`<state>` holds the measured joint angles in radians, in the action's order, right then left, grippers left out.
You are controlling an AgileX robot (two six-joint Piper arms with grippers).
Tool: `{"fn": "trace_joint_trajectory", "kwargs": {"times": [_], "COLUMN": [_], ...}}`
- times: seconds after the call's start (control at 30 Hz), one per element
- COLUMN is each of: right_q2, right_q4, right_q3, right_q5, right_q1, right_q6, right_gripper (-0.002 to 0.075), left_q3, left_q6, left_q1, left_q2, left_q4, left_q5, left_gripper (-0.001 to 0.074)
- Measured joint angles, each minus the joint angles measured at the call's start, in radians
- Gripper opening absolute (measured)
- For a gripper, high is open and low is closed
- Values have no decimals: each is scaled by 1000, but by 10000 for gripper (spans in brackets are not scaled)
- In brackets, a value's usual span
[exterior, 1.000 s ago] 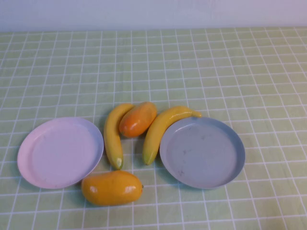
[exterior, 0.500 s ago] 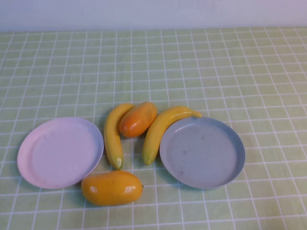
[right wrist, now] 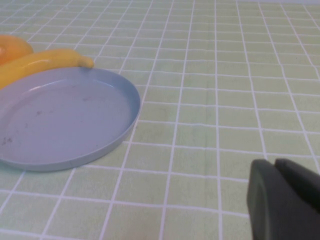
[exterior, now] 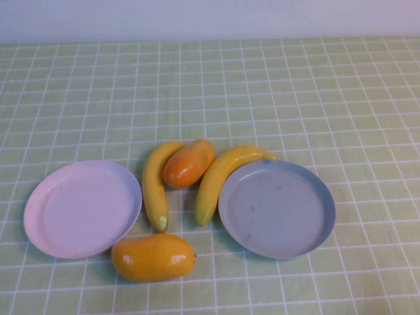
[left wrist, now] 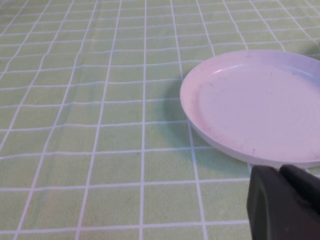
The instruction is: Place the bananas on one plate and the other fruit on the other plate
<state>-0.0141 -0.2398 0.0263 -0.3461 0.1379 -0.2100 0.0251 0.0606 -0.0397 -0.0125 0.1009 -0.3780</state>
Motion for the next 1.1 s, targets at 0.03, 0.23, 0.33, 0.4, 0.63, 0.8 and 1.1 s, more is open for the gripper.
{"fn": "trace_joint_trajectory", "kwargs": {"times": [0.03, 0.23, 0.33, 0.4, 0.63, 0.8, 1.1], "right_q2": [0, 0, 0, 0, 0, 0, 0], "right_q4": [0, 0, 0, 0, 0, 0, 0], "right_q3": [0, 0, 0, 0, 0, 0, 0], "right_q5": [0, 0, 0, 0, 0, 0, 0], "right_q1": [0, 0, 0, 0, 0, 0, 0], "right_q6": [0, 0, 0, 0, 0, 0, 0], "right_gripper": [-15, -15, -15, -15, -15, -15, -15], "left_q3": [0, 0, 0, 0, 0, 0, 0], "left_q6": [0, 0, 0, 0, 78, 251, 569], "left_q1": [0, 0, 0, 0, 0, 0, 0], "left_q2": [0, 0, 0, 0, 0, 0, 0], "left_q4": [0, 0, 0, -2, -8, -36, -126], "left_q5": [0, 2, 4, 14, 50, 113, 241], "left_gripper": [0, 0, 0, 0, 0, 0, 0]}}
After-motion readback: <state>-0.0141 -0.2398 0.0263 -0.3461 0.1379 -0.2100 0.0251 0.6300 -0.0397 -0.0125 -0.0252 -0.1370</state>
